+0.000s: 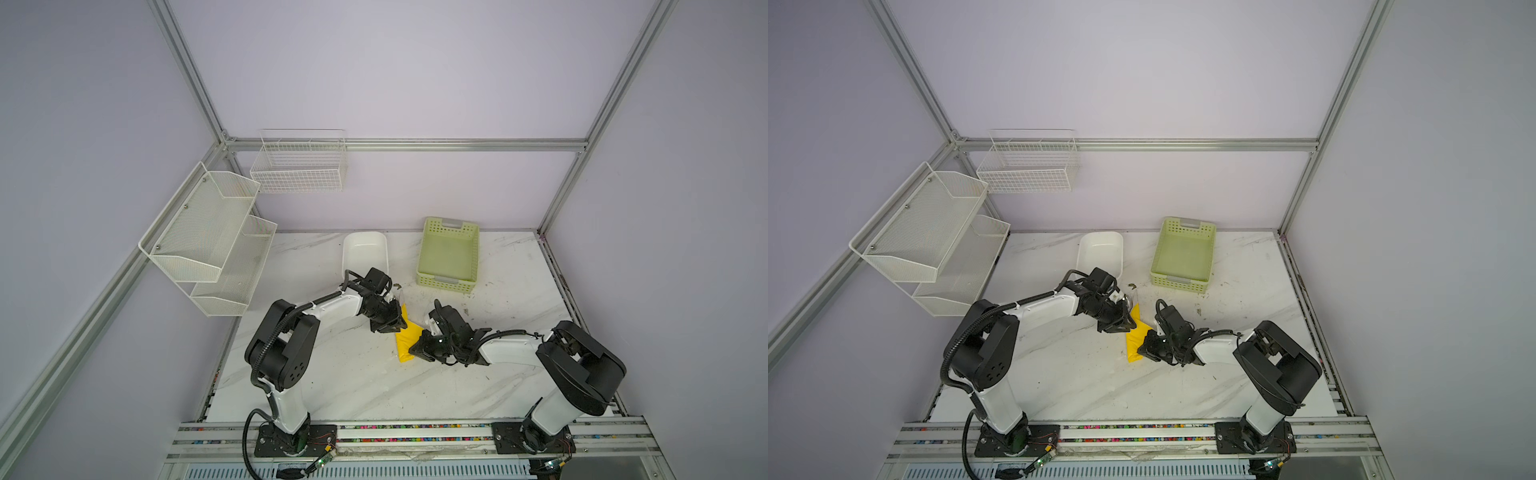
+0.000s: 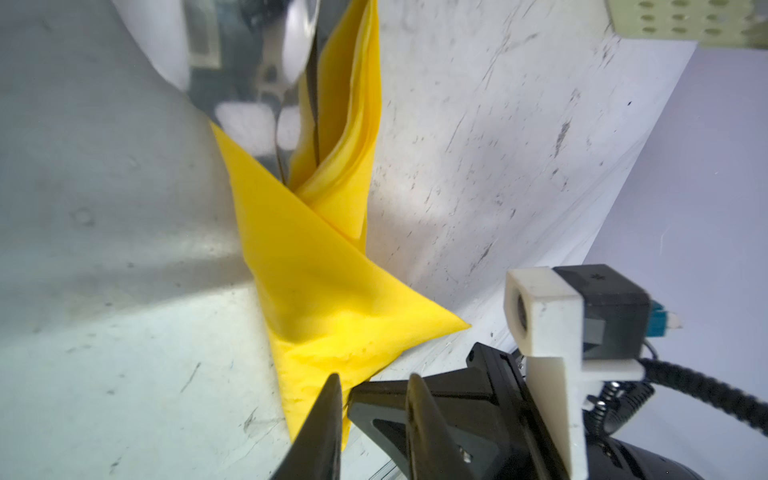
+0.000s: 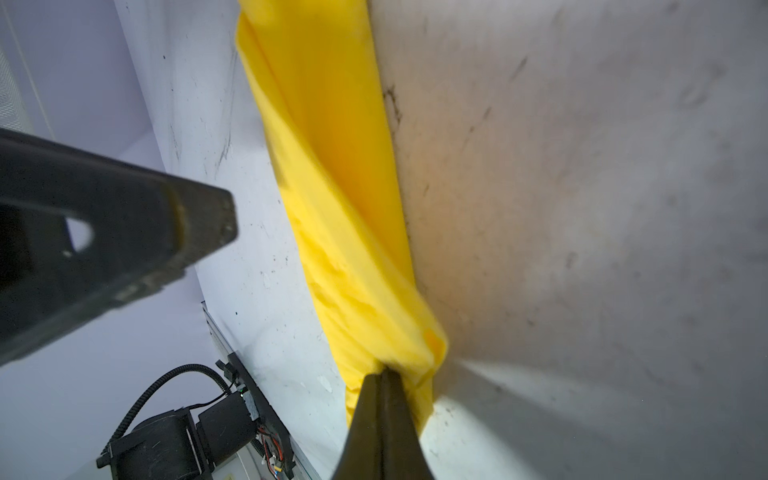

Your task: Place the utensils on the paper napkin and roll it up

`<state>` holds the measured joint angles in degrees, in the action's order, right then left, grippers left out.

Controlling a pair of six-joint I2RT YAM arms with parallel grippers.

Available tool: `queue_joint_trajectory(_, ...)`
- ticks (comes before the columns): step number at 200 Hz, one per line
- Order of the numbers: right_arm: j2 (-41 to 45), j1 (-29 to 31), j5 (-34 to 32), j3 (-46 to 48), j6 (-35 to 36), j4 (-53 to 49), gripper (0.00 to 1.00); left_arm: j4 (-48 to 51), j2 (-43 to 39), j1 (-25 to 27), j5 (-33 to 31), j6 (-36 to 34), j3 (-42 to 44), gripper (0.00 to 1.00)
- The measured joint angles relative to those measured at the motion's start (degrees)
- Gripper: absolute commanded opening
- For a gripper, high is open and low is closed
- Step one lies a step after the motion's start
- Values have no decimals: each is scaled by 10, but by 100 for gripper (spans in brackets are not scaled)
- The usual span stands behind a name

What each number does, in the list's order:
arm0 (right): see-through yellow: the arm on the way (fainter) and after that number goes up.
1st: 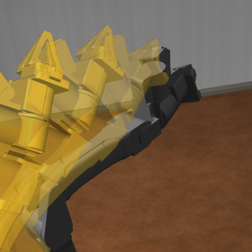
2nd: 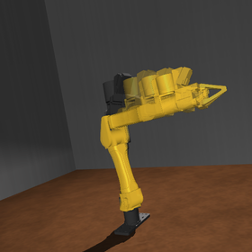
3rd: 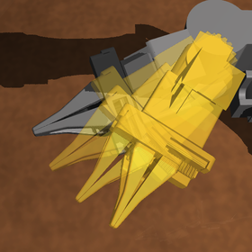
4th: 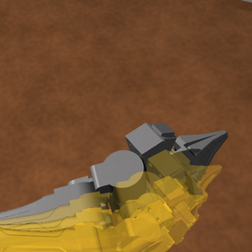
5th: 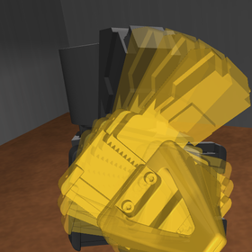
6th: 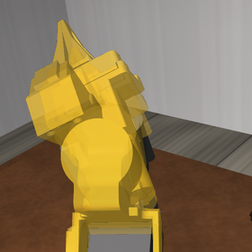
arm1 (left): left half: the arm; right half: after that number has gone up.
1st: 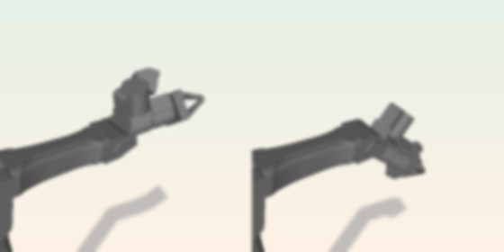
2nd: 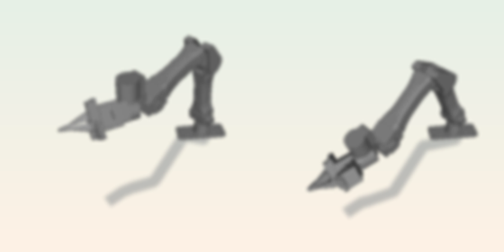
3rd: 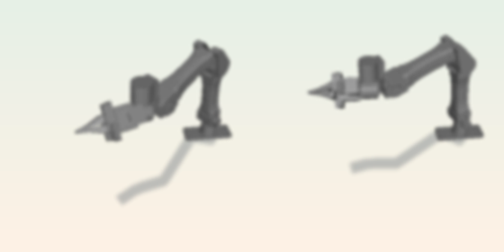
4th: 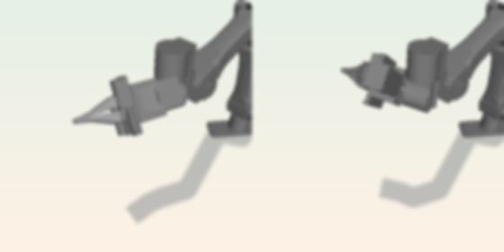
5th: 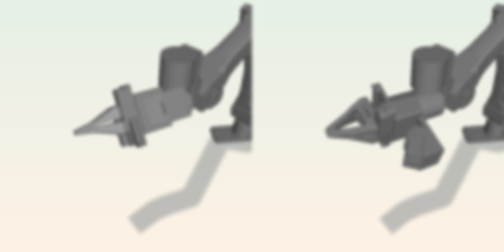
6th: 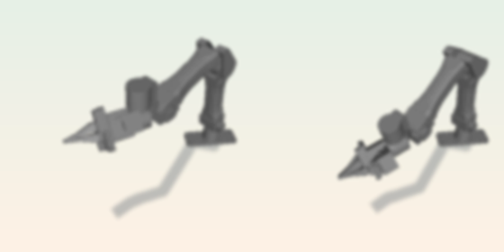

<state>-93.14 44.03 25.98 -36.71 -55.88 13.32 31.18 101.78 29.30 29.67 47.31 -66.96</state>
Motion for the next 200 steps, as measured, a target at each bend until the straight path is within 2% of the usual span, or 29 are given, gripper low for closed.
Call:
queue_joint_trajectory(34, -5, 0, 5, 0, 0, 10, 0, -2, -1, -7, -9, -1, -1, 10)
queue_joint_trajectory(56, -7, 0, 7, 1, 0, 15, 0, -15, 12, -8, -3, 1, -1, 5)
queue_joint_trajectory(118, -10, 0, 10, 3, -2, 25, 0, -90, 54, -8, 31, 22, -1, 3)
queue_joint_trajectory(200, -12, 0, 13, 4, -2, 31, 1, -125, 94, -8, 34, 30, 2, 2)
